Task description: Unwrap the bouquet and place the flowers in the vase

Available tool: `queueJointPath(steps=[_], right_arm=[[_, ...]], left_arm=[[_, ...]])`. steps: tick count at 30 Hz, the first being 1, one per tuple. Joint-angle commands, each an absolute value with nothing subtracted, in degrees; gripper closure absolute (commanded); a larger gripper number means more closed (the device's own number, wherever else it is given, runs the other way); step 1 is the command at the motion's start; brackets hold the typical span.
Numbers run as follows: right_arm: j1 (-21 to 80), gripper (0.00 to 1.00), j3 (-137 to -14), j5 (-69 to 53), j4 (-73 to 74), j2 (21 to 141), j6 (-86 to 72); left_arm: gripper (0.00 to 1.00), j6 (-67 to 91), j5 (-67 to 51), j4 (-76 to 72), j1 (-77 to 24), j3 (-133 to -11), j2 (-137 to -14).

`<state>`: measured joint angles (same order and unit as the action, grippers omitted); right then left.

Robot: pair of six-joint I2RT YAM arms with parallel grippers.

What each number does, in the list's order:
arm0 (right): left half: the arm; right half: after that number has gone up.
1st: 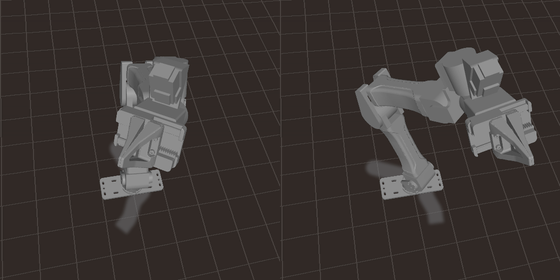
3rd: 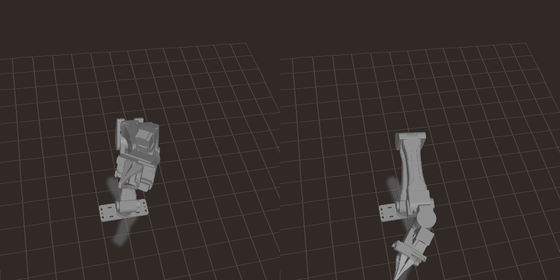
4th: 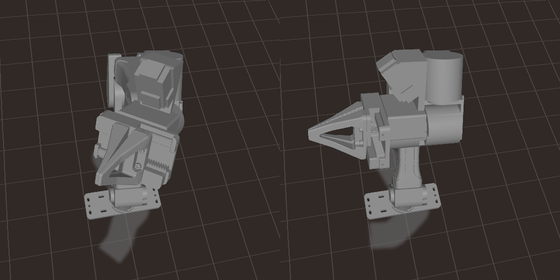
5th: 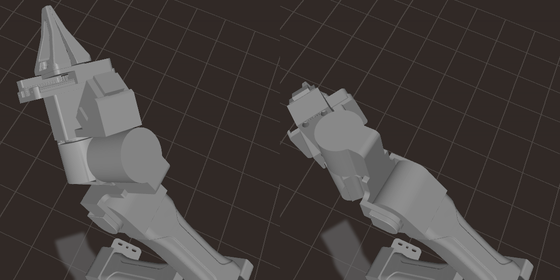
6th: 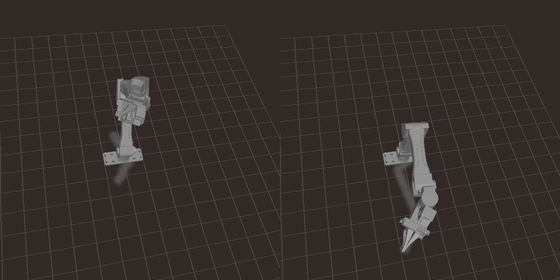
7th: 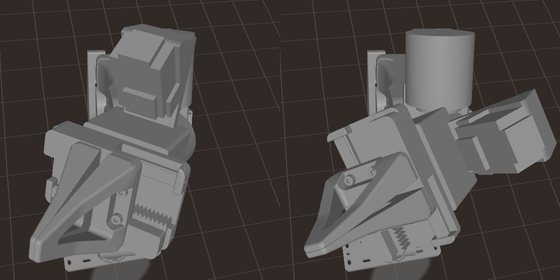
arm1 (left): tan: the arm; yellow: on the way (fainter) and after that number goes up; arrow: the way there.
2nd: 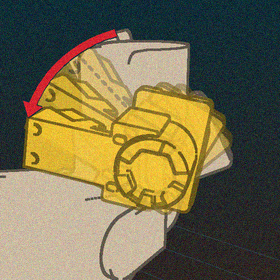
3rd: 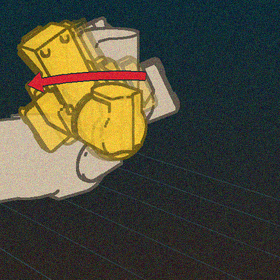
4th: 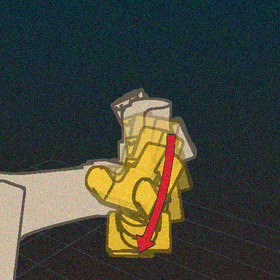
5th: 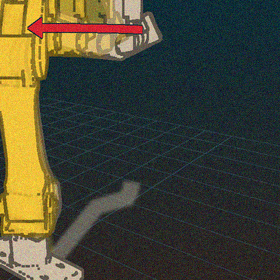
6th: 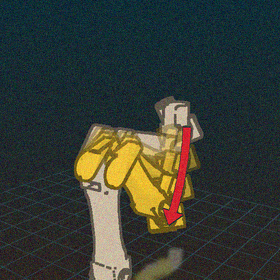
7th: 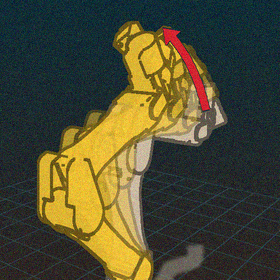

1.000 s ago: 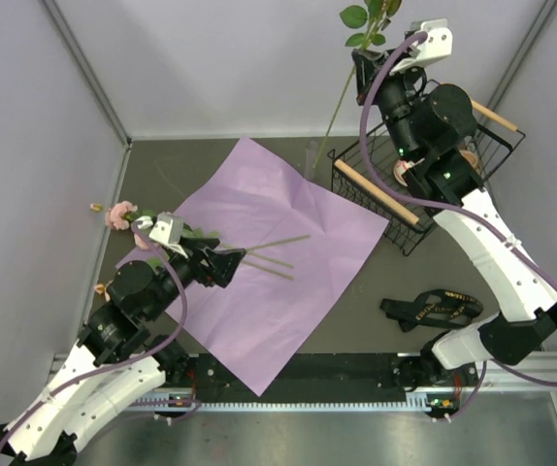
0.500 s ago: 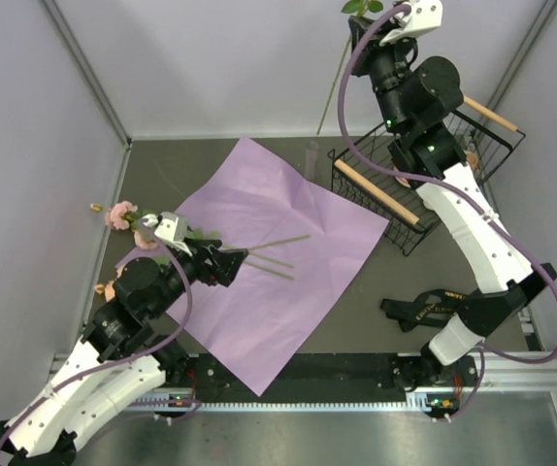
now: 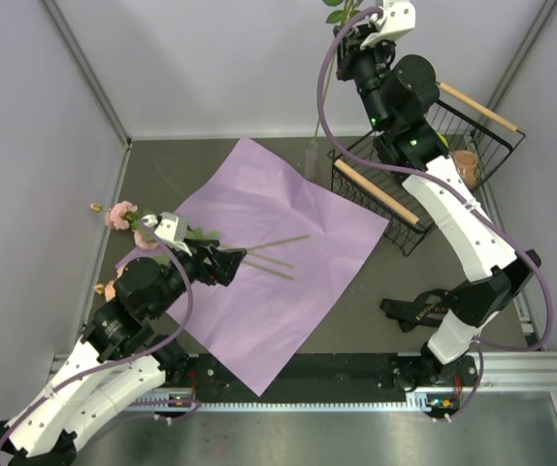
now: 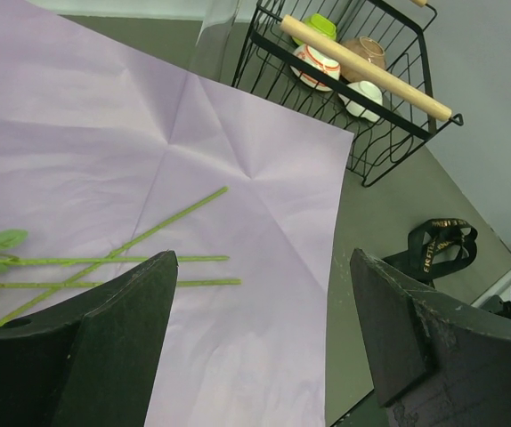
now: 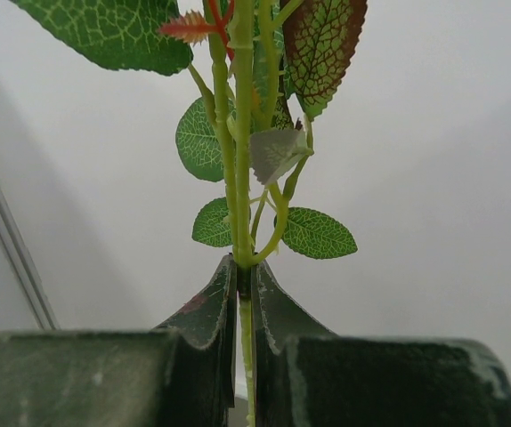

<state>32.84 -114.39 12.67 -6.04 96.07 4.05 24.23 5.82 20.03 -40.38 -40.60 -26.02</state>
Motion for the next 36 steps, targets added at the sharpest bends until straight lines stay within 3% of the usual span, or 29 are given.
queueJointPath(steps=[1, 36], right_arm=[[32.6, 1.00, -114.2, 12.0, -9.2, 95.6, 4.2], [32.6, 1.00, -92.5, 8.4, -25.3, 98.3, 2.8]], left_arm=[[0.16, 23.6, 6.9, 19.4, -40.3, -42.4, -25.8], [0.16, 24.2, 7.3, 20.9, -40.3, -41.9, -25.6]])
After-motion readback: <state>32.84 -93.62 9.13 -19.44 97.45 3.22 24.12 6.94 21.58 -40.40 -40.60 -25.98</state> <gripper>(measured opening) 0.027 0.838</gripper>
